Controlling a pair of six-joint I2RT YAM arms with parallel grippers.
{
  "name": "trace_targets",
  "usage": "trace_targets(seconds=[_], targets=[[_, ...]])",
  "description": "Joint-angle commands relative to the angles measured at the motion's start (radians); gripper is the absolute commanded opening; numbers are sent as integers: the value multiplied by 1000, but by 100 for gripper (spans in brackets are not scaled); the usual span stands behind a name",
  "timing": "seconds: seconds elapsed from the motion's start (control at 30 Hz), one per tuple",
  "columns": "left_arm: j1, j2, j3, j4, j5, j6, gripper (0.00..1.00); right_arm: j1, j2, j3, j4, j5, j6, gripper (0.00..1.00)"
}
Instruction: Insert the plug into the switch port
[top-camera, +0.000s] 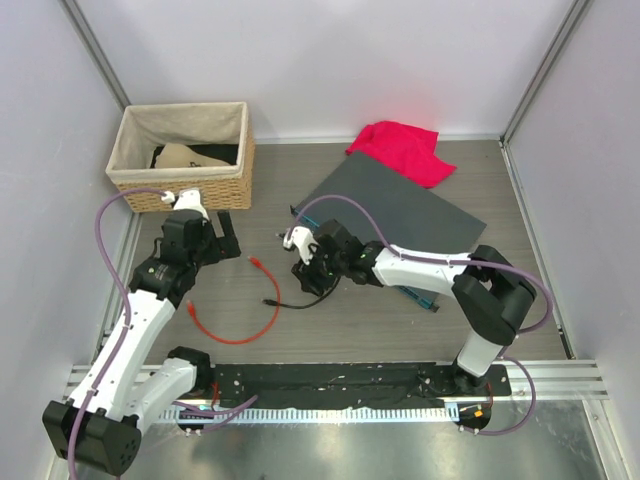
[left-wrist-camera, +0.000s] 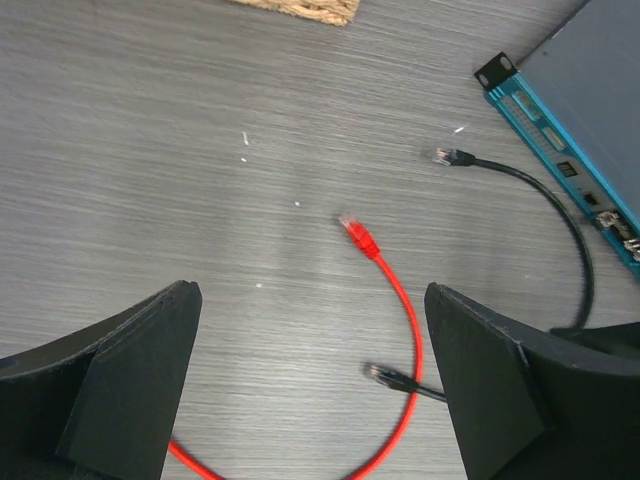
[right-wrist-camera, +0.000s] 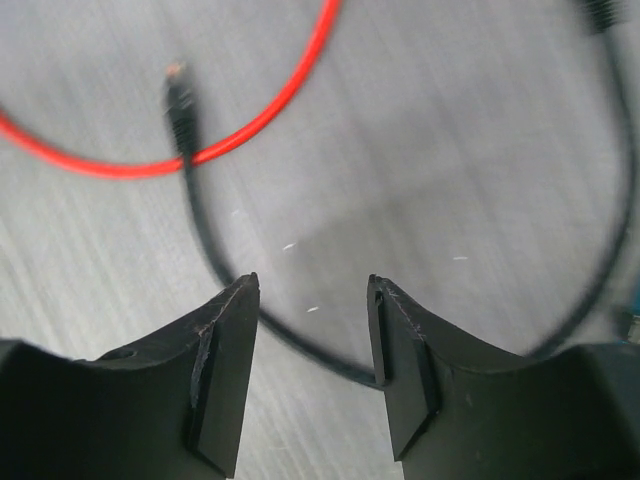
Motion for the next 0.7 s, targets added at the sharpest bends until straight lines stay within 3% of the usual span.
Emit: trace_targets(seconds=[0.0,0.23,0.33,0.47,0.67], targets=[[6,-36,-31,6,45,-131,100,28,6,-28,8,-142,-50,55],[-62,-83,-124,-45,111,-422,100,56,1,-105,145,-43,15,56],[-181,-86,-182,-45,34,-524,99,57,-39,-148,216,-3,40,55],[-354,-70,-219,-48,-90,-703,98,57,-53,-171,239,-59,9,56],[-408,-31,-218,-37,-184,-754,97,68,-20,-197,343,-166,-5,56]])
